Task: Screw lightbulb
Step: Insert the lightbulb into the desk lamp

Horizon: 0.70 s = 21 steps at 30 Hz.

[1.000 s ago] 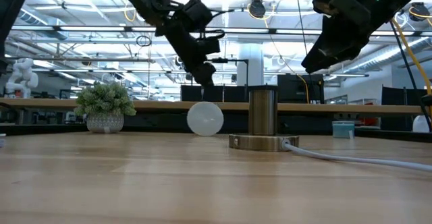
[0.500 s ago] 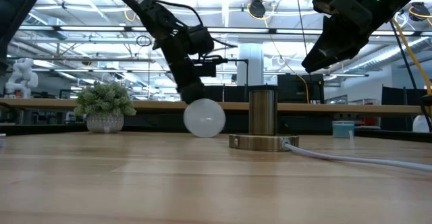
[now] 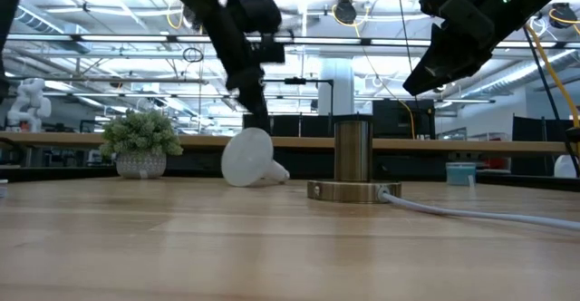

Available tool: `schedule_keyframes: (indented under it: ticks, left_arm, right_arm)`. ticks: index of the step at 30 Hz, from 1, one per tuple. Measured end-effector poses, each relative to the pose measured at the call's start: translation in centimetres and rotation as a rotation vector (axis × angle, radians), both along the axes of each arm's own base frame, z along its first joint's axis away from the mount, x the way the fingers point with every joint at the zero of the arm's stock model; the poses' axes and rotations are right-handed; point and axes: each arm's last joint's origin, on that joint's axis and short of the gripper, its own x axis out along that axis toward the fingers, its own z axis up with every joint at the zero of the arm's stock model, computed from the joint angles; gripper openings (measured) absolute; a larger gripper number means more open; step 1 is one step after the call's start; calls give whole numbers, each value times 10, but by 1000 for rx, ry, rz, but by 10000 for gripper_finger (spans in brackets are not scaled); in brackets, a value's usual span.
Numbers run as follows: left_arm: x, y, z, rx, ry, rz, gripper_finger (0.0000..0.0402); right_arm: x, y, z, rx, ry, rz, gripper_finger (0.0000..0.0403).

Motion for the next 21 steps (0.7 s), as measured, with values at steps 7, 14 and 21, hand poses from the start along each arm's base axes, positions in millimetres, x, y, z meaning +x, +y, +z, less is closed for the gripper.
schedule_keyframes:
  ticks: [7, 14, 21]
  left_arm:
    - [-9, -7, 22, -69, -102, 120, 307]
    - [-9, -16, 21, -73, -68, 147, 307]
    - [-24, -13, 25, -195, -98, 205, 307]
  right_arm:
    - [0, 0, 0, -4, -2, -2, 256]
    - [17, -6, 2, -89, -41, 58, 256]
    - [58, -34, -19, -125, -64, 186, 256]
